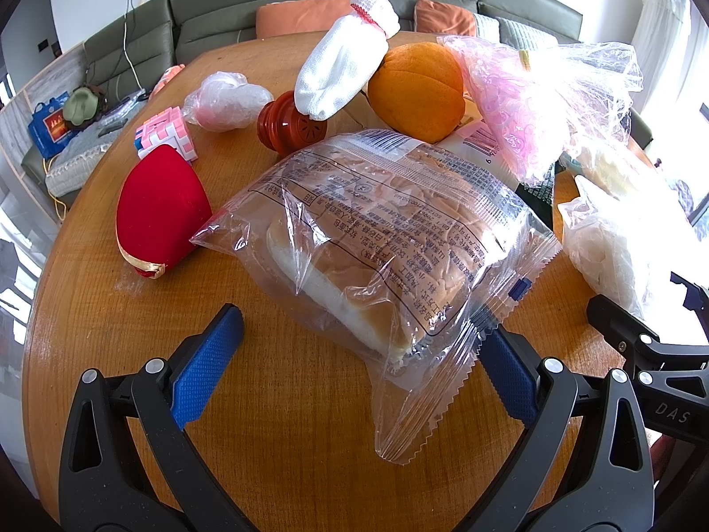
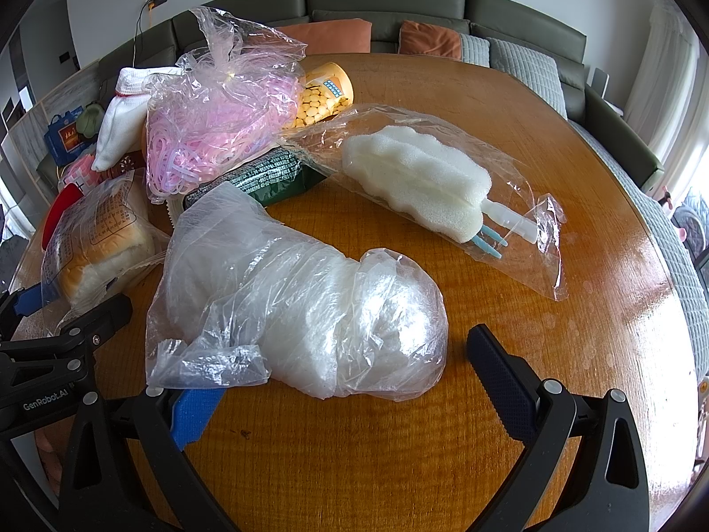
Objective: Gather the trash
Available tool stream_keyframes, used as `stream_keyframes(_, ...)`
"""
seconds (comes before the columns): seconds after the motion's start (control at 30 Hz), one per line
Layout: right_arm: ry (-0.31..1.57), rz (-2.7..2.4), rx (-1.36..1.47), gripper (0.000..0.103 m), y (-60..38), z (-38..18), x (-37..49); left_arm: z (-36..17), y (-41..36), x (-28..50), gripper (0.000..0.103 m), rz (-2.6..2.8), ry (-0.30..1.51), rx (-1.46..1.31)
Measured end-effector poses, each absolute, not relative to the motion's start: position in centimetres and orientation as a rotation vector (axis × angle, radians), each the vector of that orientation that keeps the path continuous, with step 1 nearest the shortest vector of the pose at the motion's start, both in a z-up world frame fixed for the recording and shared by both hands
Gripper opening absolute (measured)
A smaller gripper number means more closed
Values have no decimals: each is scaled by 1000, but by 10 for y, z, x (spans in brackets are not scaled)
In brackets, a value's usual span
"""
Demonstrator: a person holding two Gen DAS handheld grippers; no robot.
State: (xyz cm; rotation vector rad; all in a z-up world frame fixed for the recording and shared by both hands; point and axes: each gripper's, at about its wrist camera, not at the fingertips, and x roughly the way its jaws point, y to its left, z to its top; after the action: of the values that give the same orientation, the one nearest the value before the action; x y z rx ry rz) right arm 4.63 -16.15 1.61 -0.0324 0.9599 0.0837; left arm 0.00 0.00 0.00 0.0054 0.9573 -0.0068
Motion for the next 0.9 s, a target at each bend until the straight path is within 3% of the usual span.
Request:
stream_keyframes(0.43, 959, 83, -31, 101, -162, 17, 46, 1, -1, 1, 97, -28, 962, 17)
stream_keyframes(0.9, 934, 151, -13, 100, -161, 75, 37, 33, 33, -16, 97, -117, 990, -29)
